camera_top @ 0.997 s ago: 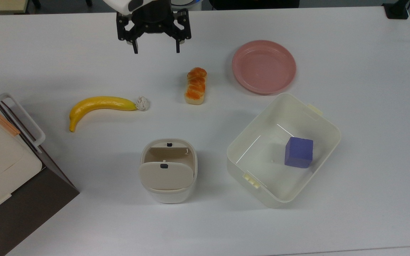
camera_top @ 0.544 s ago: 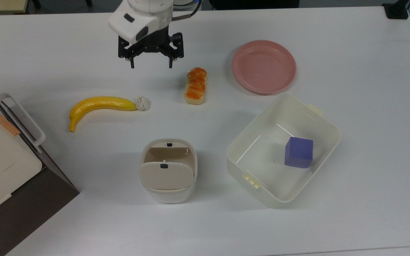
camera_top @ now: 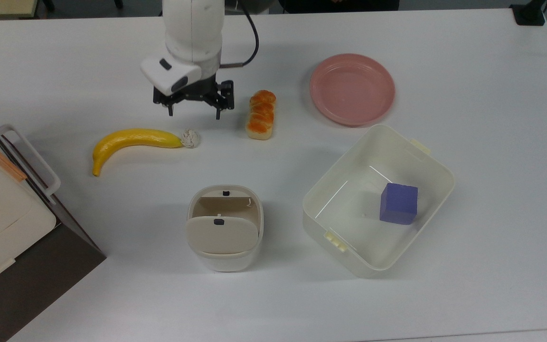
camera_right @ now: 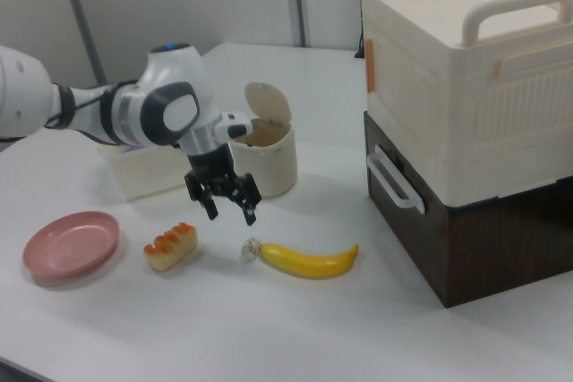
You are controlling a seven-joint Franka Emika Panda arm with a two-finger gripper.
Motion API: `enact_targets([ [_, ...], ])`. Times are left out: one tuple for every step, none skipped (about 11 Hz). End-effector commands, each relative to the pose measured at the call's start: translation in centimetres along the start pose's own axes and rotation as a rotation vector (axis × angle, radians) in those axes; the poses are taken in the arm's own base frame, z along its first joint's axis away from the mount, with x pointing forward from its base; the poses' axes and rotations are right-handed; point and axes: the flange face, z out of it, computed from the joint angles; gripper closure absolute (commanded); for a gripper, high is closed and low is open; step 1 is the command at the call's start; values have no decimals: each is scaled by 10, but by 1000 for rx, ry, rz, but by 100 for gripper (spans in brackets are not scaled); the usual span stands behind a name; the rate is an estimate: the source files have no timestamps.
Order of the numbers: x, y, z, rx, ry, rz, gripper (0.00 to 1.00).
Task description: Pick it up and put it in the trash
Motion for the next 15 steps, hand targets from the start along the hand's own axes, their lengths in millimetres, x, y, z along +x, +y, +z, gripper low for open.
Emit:
enact_targets([
  [10, 11, 30, -22, -24, 35, 0],
  [11, 11, 38, -38, -35, 25, 0],
  [16, 11, 44, -49, -43, 21, 0],
  [16, 10, 46, -51, -44, 19, 0],
  [17, 9, 48, -53, -47, 16, 1],
  [17, 8, 58, -61, -63, 12, 1],
  [19, 5, 62, -75, -69, 11, 2],
  [21, 2, 66, -90, -73, 21, 5],
  [21, 2, 68, -109, -73, 26, 21],
  [21, 2, 68, -116, -71, 25, 66],
  [22, 3, 67, -119, -70, 16, 100],
  [23, 3, 65, -120, -64, 9, 100],
  [23, 3, 64, -120, -62, 6, 100],
  [25, -2, 58, -117, -51, -2, 100],
  [27, -2, 56, -117, -47, -3, 100],
])
